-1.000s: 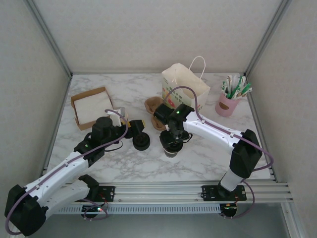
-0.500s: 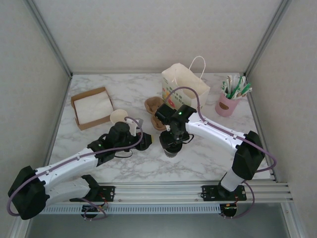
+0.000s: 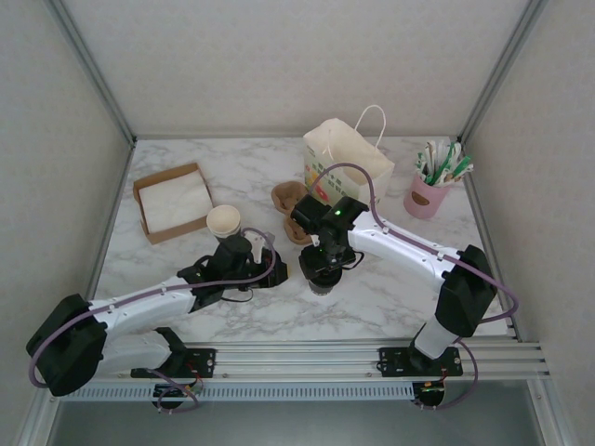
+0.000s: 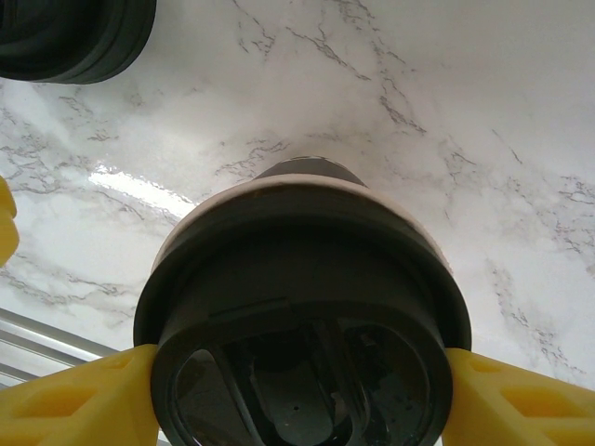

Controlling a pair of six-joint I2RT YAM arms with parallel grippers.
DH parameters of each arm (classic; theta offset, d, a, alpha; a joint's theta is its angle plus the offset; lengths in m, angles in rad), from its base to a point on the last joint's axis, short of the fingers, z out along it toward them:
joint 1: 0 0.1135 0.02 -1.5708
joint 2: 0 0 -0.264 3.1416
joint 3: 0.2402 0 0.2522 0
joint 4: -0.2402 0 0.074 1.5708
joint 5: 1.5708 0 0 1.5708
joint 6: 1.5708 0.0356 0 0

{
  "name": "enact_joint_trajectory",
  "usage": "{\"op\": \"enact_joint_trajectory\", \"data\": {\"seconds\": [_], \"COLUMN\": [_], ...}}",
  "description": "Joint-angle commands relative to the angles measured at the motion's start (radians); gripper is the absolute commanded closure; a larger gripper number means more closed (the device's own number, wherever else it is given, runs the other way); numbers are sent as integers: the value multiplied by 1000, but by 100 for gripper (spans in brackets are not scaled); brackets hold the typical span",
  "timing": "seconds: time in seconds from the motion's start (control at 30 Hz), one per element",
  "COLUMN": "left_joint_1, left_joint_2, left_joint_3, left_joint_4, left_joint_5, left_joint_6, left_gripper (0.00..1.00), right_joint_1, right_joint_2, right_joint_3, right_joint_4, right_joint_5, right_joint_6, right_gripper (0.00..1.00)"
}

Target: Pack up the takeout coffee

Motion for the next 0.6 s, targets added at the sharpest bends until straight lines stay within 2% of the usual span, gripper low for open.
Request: {"op": "enact_joint_trajectory", "data": {"seconds": [0.0,0.57], "left_joint_1": [-9,-15], "left_joint_2": [15,81], "left_joint_3": [-17,-29], "left_joint_4": [77,138], "left_joint_5": [28,39], "left_joint_6": [-19,-27], "left_gripper": [84,84], "right_joint_1": [-4,-5], "right_joint_2": [19,27], "right_joint_3": [12,34], "right_joint_4": [8,11], "right_joint_5": [-8,-13], "right_joint_6": [12,11], "right_gripper": [30,30]}}
